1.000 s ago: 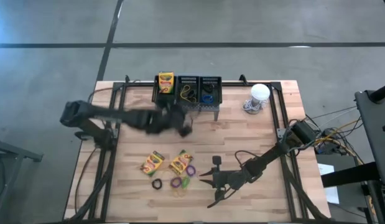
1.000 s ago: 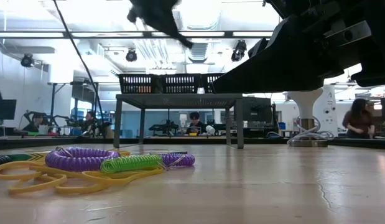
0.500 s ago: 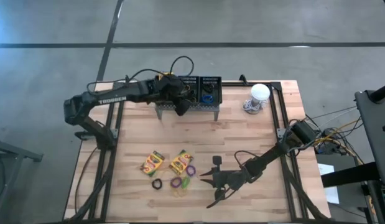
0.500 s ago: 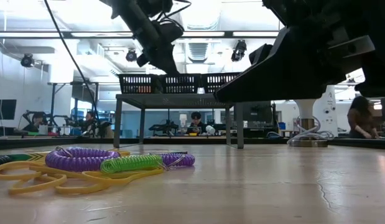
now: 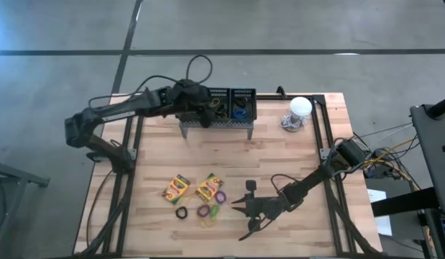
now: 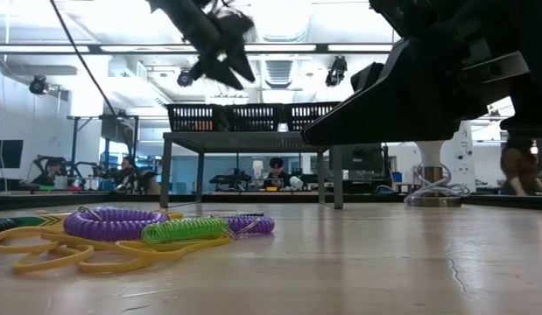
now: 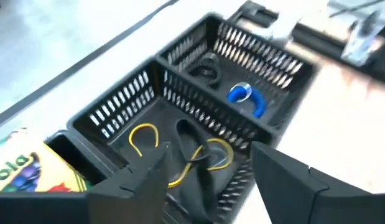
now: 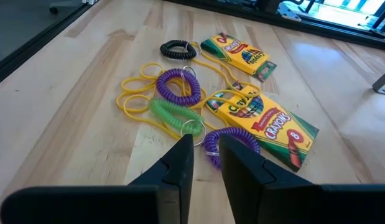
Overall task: Pick & Place Office Desk Supplies
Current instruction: Put the yellow crayon box into the left black bin on the shelf
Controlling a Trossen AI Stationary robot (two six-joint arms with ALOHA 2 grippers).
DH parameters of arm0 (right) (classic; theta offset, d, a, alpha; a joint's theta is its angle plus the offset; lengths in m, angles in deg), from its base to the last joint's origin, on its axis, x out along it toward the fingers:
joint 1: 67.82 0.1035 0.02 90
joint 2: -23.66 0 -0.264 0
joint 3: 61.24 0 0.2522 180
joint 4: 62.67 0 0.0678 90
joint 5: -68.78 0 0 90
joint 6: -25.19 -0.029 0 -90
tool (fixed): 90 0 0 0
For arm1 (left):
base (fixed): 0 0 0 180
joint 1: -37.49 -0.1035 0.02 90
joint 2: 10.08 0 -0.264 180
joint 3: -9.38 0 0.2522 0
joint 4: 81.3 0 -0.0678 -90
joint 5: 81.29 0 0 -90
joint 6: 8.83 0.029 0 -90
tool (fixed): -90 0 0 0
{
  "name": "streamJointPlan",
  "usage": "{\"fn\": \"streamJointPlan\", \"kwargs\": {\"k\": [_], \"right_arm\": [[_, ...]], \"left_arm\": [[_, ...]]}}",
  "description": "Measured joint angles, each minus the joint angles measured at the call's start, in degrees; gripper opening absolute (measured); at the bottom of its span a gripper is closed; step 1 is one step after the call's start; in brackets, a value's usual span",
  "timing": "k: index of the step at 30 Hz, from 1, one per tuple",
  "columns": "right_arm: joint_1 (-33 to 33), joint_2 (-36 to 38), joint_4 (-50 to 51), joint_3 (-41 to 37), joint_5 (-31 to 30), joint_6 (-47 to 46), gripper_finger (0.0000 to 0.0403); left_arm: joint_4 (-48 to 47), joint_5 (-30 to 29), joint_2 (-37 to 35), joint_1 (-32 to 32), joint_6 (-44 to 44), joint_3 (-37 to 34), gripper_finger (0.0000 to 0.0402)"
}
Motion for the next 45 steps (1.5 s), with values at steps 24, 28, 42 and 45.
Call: {"fn": "streamJointPlan", "kwargs": {"k": [24,28,42,45], "right_arm": [[-0.22,0.0,-0.48,1.79,0.0,0.42,0.0096],[-0.22,0.0,0.01,1.81,-0.02,0.42,0.0101],[-0.24,0.0,3.68,1.62,-0.04,-0.31,0.0091],[-0.24,0.0,4.54,1.64,-0.04,-1.51,0.0087]], "left_arm": [[65.02,-44.95,4.14,61.78,-18.23,-49.56,0.0216],[64.39,-43.07,9.5,61.23,-20.72,-49.65,0.0216],[11.86,-26.85,9.35,53.75,-39.31,-28.66,0.0216],[1.57,-26.12,9.11,53.85,-42.91,-24.58,0.0215]]}}
